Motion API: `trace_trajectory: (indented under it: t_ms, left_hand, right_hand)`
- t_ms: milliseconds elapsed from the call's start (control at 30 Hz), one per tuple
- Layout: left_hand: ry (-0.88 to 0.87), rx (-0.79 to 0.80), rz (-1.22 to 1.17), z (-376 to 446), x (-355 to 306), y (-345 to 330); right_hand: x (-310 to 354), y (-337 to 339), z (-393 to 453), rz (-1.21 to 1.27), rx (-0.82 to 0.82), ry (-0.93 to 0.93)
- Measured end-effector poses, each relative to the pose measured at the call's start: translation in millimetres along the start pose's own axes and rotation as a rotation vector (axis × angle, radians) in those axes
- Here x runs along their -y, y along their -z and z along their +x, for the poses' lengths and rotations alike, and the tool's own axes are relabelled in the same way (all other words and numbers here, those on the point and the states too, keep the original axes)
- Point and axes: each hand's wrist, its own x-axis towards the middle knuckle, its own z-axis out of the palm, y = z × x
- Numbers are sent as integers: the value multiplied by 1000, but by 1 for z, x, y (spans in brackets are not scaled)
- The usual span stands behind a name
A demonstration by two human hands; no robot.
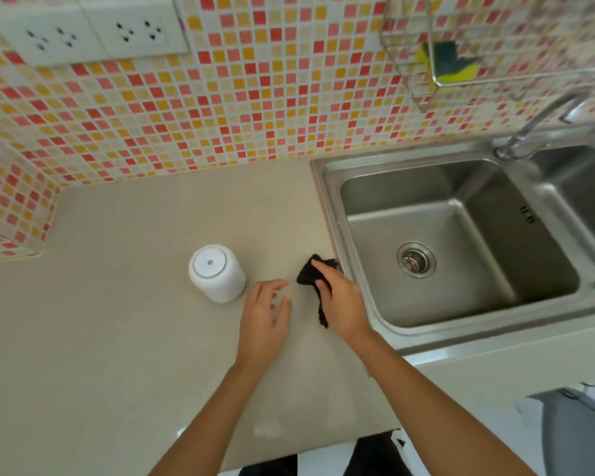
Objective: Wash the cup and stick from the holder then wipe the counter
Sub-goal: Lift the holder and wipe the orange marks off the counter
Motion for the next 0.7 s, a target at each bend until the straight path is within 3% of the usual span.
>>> trace_trajectory:
  t_ms: [200, 300, 400, 500, 600, 700]
  left_hand:
    - [198, 138, -124, 71, -81, -70]
    - [204, 124, -125, 92, -114, -104]
    - [91, 129, -91, 107, -150, -124]
    - [-94, 248, 24, 117, -189, -136]
    - [-237, 317, 169, 127, -223, -144]
    - [-307, 304, 137, 139, -261, -144]
  right_hand:
    - [-4, 87, 18, 226, 2, -67]
    - [-19, 129, 29, 224, -8, -15]
    - [-42, 171, 44, 276, 30, -16]
    - [-65, 215, 60, 336, 89, -35]
    - [-85, 260, 77, 164, 118, 46]
    - [-99, 304, 97, 55, 111, 134]
